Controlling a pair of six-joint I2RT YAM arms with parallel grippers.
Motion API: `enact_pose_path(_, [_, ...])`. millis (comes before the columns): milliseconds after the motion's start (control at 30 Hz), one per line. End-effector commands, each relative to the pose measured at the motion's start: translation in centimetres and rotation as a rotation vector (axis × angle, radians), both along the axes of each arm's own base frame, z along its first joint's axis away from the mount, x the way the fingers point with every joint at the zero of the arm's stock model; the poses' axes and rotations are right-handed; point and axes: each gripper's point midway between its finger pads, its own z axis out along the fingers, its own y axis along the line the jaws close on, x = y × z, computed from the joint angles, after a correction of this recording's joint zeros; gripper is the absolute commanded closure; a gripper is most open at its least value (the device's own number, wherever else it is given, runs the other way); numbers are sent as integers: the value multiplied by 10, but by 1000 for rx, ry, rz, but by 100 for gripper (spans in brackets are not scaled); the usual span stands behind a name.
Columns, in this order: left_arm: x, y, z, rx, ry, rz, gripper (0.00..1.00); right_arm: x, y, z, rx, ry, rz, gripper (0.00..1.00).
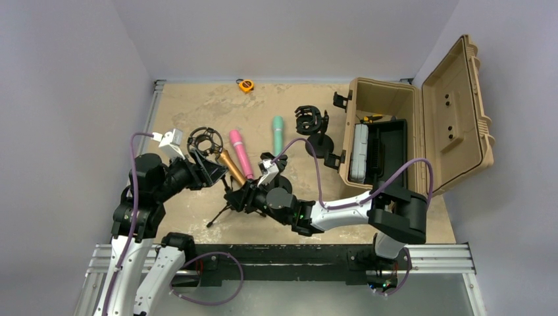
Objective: Remove the microphone from the stand
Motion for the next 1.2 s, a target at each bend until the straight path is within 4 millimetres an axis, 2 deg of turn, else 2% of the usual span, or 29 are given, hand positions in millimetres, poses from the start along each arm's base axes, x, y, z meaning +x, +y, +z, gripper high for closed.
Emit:
enact_pose_path(0, [4, 1, 6, -7, -35, 11, 41, 9, 9, 22, 53, -27, -23, 63])
enact_pose_path(233, [3, 2, 6, -2, -36, 14, 41, 12, 11, 17, 29, -31, -32, 73])
enact_pose_path(400, [3, 3, 5, 3, -38, 17, 41, 11, 13, 13, 13, -36, -15, 65])
enact_pose_path(800, [2, 3, 6, 7, -40, 17, 41, 7, 17, 12, 8, -48, 13, 68])
enact_pose_path(833, [2, 3, 6, 7, -41, 17, 41, 7, 17, 11, 1, -51, 13, 72])
enact_pose_path(933, [3, 4, 6, 9, -42, 20, 41, 14, 14, 3, -44, -64, -29, 97])
enact_pose_path(967, [3, 4, 6, 11, -43, 21, 41, 16, 13, 0, -60, -67, -41, 100])
enact_pose_path(1167, [3, 7, 8, 25, -50, 32, 41, 28, 5, -17, -209, -114, -136, 100])
